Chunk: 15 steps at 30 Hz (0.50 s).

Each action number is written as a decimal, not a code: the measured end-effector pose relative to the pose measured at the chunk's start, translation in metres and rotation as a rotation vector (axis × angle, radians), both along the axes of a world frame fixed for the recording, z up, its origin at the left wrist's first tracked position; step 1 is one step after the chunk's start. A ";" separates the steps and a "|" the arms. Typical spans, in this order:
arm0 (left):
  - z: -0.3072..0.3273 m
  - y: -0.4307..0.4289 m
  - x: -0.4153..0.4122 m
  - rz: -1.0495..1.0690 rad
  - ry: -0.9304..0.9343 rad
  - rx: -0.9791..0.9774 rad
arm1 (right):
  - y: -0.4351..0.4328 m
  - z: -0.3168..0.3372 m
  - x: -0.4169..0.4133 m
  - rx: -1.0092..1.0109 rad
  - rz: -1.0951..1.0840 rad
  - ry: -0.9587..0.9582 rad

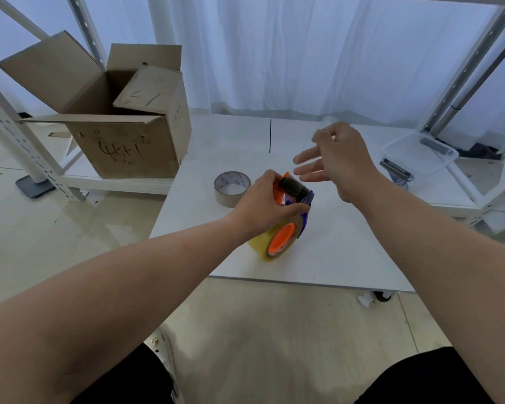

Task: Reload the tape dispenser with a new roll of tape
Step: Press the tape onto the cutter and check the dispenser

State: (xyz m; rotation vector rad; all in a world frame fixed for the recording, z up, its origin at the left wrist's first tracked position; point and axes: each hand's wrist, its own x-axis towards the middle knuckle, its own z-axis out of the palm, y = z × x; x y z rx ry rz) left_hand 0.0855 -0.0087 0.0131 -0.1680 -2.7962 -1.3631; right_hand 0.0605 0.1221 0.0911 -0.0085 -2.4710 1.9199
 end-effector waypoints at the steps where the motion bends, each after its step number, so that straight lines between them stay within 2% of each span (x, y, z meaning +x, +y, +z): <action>1: 0.001 0.001 -0.001 0.007 -0.002 -0.001 | -0.003 0.002 0.002 0.029 0.016 0.039; 7: 0.001 0.003 -0.005 0.053 0.025 -0.013 | -0.018 0.011 0.011 0.134 0.037 0.158; 11: 0.000 0.003 0.003 0.022 0.083 -0.093 | -0.012 0.012 0.007 0.035 -0.069 0.105; 15: 0.000 0.002 0.006 0.008 0.092 -0.086 | -0.005 0.005 0.000 -0.045 -0.142 0.022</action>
